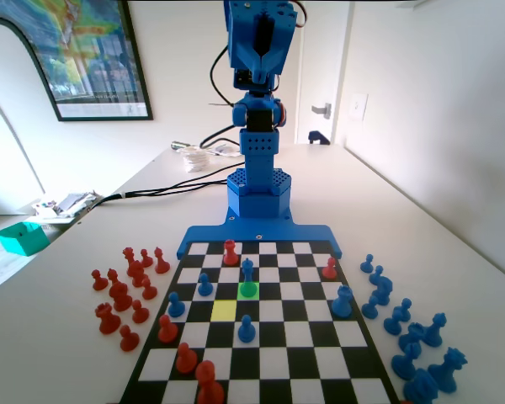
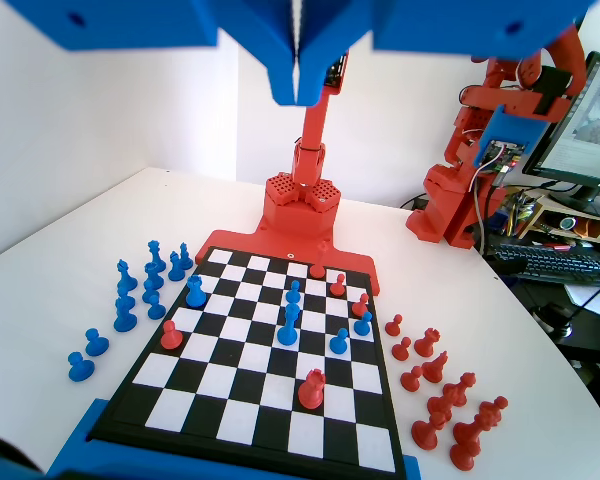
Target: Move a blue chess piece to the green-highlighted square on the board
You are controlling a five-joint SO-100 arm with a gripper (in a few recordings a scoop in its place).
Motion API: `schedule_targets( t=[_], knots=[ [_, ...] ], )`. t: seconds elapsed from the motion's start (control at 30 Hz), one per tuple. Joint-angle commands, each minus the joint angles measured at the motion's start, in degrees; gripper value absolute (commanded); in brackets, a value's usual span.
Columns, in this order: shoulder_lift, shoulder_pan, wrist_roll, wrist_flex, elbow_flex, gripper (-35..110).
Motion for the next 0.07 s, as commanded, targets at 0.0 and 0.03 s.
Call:
schedule_targets(
  t=[0.0, 0.03],
  knots=[
    [0.2, 0.3, -0.4, -0.6, 0.4, 4],
    [0.2, 0.3, -0.4, -0.6, 0.4, 4]
  ],
)
